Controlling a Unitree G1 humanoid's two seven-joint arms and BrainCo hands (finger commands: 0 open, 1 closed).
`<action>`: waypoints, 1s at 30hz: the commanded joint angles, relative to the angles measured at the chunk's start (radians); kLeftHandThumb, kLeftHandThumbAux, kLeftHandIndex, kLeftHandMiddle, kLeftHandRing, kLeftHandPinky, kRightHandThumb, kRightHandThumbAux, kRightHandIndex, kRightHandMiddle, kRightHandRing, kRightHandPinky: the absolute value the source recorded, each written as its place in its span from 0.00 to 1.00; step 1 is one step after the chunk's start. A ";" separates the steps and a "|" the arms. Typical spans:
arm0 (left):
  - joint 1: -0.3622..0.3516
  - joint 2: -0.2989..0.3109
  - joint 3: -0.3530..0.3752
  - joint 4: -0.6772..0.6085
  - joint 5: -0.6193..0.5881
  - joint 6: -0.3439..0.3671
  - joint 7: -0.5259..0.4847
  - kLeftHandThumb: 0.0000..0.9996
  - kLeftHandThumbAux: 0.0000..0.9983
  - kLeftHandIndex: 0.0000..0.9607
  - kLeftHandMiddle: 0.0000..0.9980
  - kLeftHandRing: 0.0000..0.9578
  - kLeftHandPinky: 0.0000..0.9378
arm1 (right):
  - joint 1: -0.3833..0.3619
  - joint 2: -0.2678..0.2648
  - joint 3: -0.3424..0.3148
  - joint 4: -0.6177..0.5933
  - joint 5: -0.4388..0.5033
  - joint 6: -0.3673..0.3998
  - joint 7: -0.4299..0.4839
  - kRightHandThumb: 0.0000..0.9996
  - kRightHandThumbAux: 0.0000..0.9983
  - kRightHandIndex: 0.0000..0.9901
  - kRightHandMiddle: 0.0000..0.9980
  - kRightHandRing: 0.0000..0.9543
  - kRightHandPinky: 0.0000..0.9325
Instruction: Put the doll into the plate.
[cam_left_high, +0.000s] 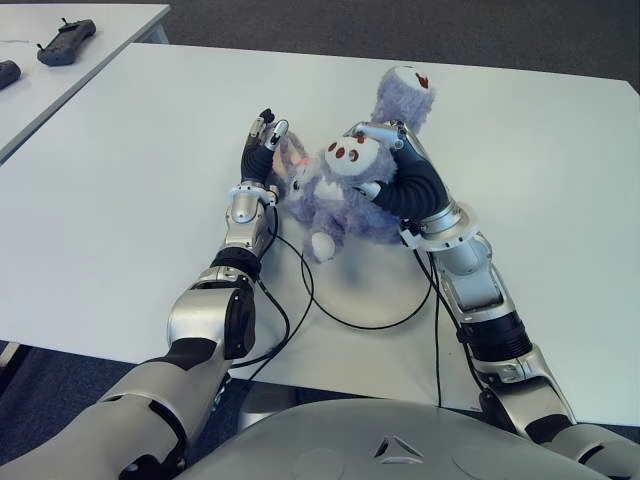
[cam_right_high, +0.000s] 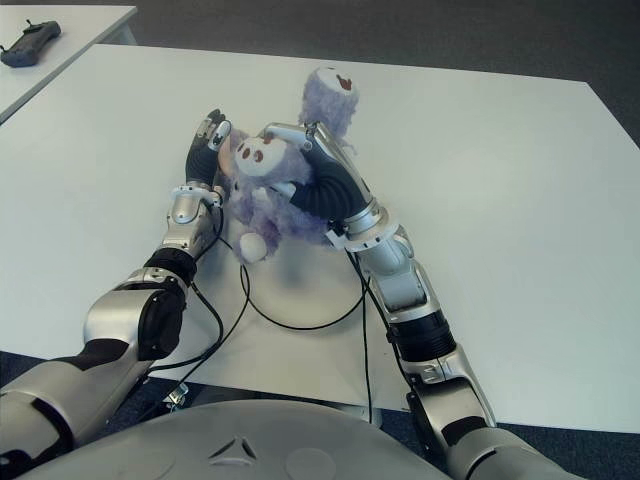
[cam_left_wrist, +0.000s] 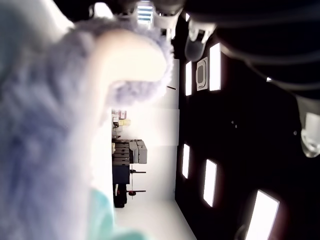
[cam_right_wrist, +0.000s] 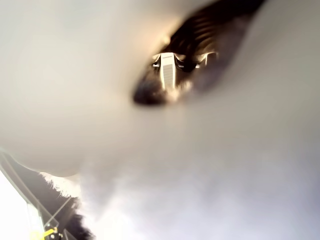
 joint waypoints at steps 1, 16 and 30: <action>0.266 -0.040 0.024 0.183 -0.015 0.140 -0.027 0.00 0.40 0.00 0.00 0.00 0.00 | 0.064 -0.003 0.009 0.048 -0.059 -0.061 -0.016 0.73 0.71 0.45 0.81 0.86 0.87; 0.259 -0.047 0.030 0.172 -0.022 0.130 -0.017 0.00 0.40 0.00 0.00 0.00 0.00 | 0.194 -0.005 0.028 0.085 -0.145 -0.130 -0.064 0.72 0.71 0.45 0.84 0.89 0.90; 0.252 -0.042 0.023 0.168 -0.016 0.142 -0.012 0.00 0.38 0.00 0.00 0.00 0.00 | 0.375 -0.014 0.099 0.083 -0.169 -0.140 -0.075 0.71 0.72 0.44 0.88 0.91 0.94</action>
